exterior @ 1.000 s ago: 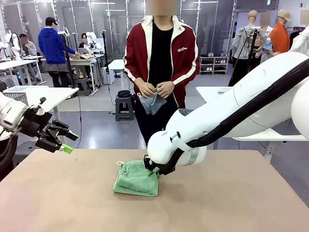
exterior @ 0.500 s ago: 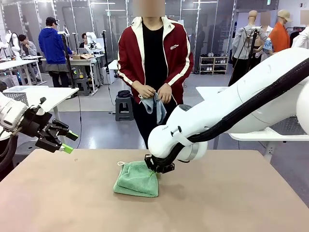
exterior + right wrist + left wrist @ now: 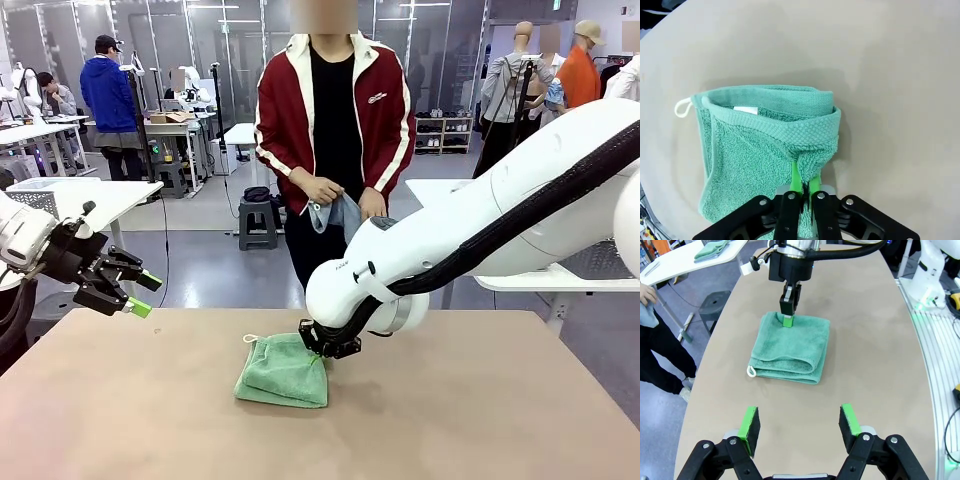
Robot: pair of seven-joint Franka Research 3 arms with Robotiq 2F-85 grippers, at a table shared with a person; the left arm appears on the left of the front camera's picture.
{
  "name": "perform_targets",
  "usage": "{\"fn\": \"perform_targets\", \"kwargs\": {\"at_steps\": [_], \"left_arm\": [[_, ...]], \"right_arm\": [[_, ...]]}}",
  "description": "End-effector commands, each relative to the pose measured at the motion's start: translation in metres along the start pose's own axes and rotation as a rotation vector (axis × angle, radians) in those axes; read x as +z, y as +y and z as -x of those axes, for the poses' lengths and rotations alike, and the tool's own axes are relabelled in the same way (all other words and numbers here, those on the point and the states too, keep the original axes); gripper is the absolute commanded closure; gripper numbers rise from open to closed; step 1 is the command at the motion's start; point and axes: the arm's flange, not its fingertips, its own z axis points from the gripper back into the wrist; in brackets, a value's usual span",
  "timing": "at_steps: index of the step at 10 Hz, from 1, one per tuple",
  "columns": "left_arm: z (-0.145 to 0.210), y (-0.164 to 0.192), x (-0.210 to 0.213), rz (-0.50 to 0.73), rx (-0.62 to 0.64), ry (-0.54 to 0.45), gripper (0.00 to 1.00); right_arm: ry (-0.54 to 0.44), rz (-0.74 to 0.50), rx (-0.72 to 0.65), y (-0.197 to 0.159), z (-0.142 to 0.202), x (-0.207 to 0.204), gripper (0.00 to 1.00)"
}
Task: Fold the towels and place them in the basket.
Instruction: Place the folded Towel with hook on the right side of the table.
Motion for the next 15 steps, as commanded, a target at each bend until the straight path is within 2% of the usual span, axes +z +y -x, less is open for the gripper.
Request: {"fn": "perform_targets", "kwargs": {"at_steps": [1, 2, 3, 4, 10, 15], "left_arm": [[-0.001, -0.001, 0.001, -0.002, -0.004, -0.004, 0.19], [-0.001, -0.001, 0.001, -0.002, -0.004, -0.004, 0.19], [-0.001, -0.001, 0.001, -0.002, -0.004, -0.004, 0.19], [-0.001, -0.001, 0.001, -0.002, -0.004, -0.004, 0.19], [-0.001, -0.001, 0.001, -0.002, -0.004, -0.004, 0.19], [-0.001, -0.001, 0.001, -0.002, -0.004, -0.004, 0.19]], "right_arm": [[-0.016, -0.006, 0.004, 0.001, 0.001, -0.002, 1.00], [0.000, 0.000, 0.000, 0.000, 0.000, 0.000, 0.94], [0.018, -0.006, 0.038, -0.009, -0.001, 0.017, 0.94], [0.001, 0.047, 0.071, -0.024, -0.002, 0.036, 0.94], [-0.057, 0.095, 0.080, -0.167, -0.006, 0.157, 0.94], [-0.080, 0.141, 0.083, -0.289, -0.031, 0.200, 0.94]]}}
